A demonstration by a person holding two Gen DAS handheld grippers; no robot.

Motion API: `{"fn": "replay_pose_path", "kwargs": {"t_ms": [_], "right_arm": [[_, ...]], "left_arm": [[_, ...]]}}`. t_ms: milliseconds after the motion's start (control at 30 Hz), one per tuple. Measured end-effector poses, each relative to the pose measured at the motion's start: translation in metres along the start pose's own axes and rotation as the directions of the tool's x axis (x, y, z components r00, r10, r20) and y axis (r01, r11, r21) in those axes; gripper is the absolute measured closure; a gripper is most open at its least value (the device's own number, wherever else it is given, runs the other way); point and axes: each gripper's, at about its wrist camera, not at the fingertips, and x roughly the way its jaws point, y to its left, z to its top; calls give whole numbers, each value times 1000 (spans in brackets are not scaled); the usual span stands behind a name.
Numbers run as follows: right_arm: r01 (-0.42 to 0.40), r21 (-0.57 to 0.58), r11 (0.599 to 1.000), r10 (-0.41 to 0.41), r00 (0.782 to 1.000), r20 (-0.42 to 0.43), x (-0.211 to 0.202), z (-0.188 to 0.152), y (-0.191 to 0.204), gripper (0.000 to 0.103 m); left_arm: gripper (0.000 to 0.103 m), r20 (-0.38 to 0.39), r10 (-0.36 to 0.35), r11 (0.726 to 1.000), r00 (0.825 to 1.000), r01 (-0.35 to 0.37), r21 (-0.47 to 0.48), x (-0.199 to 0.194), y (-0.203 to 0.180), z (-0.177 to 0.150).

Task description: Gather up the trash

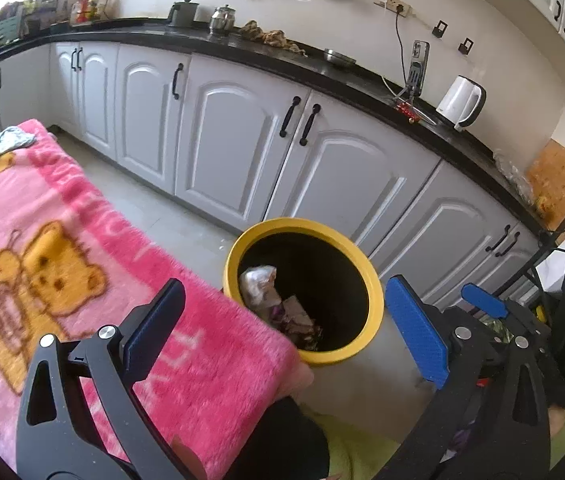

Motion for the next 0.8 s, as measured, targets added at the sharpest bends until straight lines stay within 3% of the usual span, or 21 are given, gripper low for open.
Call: {"fn": "replay_pose_path", "kwargs": {"t_ms": [367, 800], "right_arm": [[24, -4, 1000, -24, 1000, 16, -18, -19, 25, 8], [119, -45, 992, -114, 989, 91, -37, -52, 44, 6]], "left_arm": [[11, 10, 67, 998, 998, -67, 1, -30, 4, -33], [11, 102, 137, 989, 985, -142, 45, -47, -3, -69]]}}
